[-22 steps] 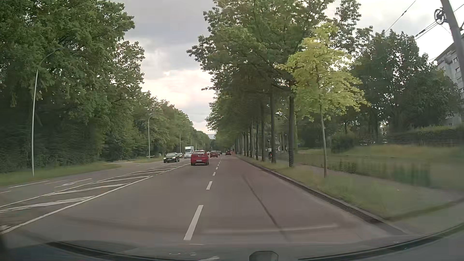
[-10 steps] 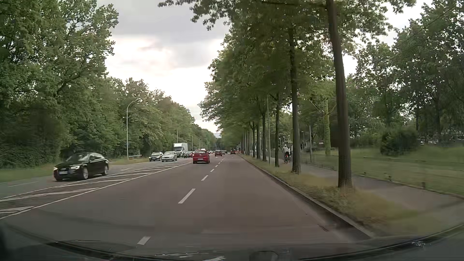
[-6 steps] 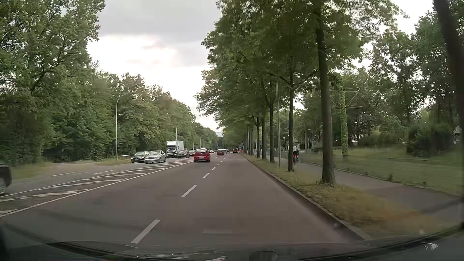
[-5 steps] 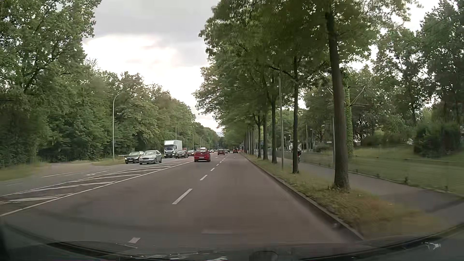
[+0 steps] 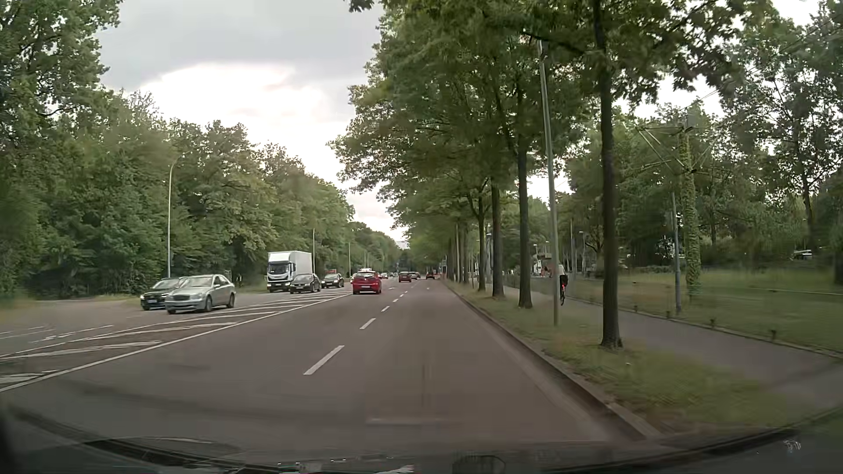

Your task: Follow the waypoints while adhering to traffic rules and regulations

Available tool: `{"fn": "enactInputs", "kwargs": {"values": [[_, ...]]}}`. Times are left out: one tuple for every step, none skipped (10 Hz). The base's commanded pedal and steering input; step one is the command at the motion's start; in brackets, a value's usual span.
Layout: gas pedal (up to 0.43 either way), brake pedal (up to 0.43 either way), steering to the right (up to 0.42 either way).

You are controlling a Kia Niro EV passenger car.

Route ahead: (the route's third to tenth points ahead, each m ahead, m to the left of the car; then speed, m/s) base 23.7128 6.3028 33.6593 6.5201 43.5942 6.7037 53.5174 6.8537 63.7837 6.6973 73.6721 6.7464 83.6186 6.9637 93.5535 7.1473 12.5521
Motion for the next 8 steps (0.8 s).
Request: {"fn": "enactInputs", "kwargs": {"values": [[0.130,0.000,-0.006],[0.130,0.000,-0.006],[0.130,0.000,-0.006],[0.130,0.000,-0.006],[0.130,0.000,-0.006],[0.130,0.000,-0.007],[0.130,0.000,-0.007],[0.130,0.000,-0.007]]}}
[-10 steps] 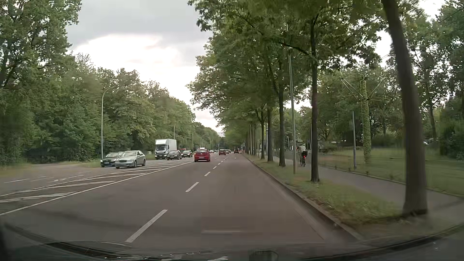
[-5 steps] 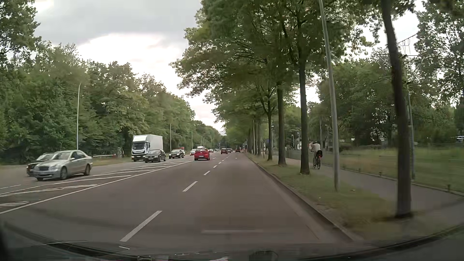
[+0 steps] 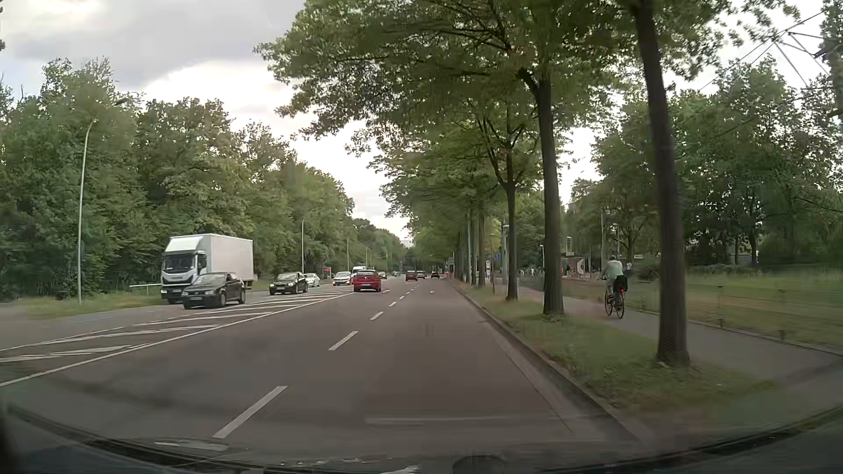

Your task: Follow the waypoints while adhering to traffic rules and regulations

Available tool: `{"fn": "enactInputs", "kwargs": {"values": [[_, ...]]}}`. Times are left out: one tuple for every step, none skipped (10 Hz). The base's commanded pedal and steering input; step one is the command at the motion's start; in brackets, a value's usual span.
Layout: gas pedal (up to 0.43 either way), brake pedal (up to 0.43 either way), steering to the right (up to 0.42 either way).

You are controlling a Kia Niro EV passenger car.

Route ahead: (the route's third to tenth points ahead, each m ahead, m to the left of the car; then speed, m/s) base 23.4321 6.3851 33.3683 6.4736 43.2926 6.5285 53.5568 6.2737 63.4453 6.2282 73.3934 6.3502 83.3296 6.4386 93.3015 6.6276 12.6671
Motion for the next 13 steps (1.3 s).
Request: {"fn": "enactInputs", "kwargs": {"values": [[0.130,0.000,-0.007],[0.130,0.000,-0.007],[0.138,0.000,-0.007],[0.138,0.000,-0.007],[0.138,0.000,-0.007],[0.138,0.000,-0.006],[0.138,0.000,-0.005],[0.138,0.000,-0.005],[0.138,0.000,-0.004],[0.138,0.000,-0.004],[0.138,0.000,-0.004],[0.150,0.000,-0.003],[0.150,0.000,-0.002]]}}
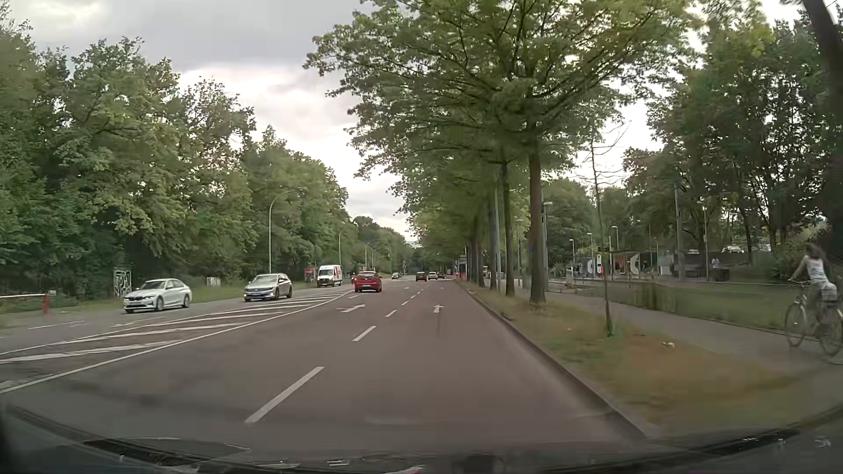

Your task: Follow the waypoints while adhering to traffic rules and regulations

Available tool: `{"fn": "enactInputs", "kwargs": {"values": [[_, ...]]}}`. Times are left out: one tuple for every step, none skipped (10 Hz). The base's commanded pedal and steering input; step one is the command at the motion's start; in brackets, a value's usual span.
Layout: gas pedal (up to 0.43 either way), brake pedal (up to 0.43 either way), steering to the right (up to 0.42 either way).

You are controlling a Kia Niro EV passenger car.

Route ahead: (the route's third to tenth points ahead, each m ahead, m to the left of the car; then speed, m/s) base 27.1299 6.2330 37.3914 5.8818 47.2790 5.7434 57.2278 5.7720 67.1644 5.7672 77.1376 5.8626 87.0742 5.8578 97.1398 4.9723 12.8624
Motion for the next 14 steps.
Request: {"fn": "enactInputs", "kwargs": {"values": [[0.150,0.000,-0.002],[0.150,0.000,-0.002],[0.150,0.000,-0.002],[0.150,0.000,-0.002],[0.150,0.000,-0.002],[0.150,0.000,-0.002],[0.150,0.000,-0.002],[0.138,0.000,-0.001],[0.138,0.000,0.000],[0.138,0.000,0.000],[0.138,0.000,0.001],[0.130,0.000,0.000],[0.130,0.000,0.001],[0.118,0.000,0.000]]}}
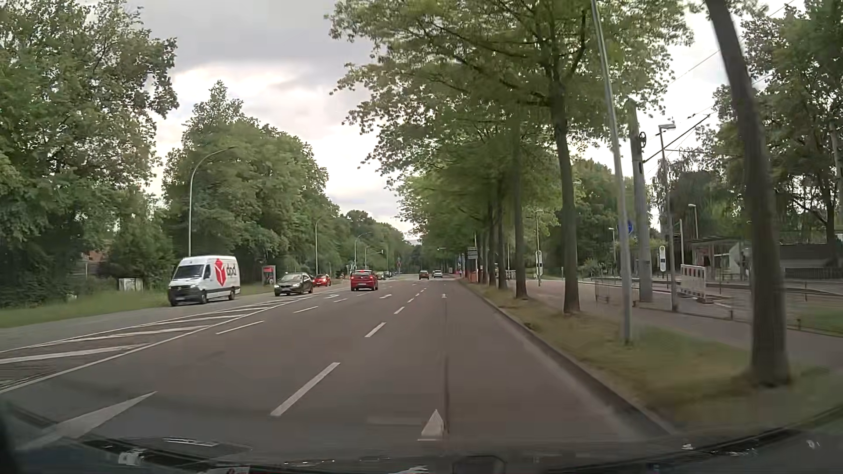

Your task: Follow the waypoints while adhering to traffic rules and regulations

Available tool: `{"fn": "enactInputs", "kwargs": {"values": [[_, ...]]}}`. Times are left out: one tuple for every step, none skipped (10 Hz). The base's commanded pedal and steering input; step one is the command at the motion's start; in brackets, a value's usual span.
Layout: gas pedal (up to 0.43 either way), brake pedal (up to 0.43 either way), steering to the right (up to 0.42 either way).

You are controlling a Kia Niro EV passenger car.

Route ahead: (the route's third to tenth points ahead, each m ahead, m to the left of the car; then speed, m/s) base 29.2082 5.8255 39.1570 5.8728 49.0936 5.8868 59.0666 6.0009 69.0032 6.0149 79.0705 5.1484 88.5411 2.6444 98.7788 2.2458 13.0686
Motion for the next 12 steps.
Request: {"fn": "enactInputs", "kwargs": {"values": [[0.118,0.000,0.001],[0.118,0.000,0.000],[0.118,0.000,0.001],[0.110,0.000,0.001],[0.110,0.000,0.001],[0.098,0.000,0.000],[0.098,0.000,0.001],[0.098,0.000,0.000],[0.098,0.000,0.001],[0.098,0.000,0.001],[0.110,0.000,0.001],[0.110,0.000,0.001]]}}
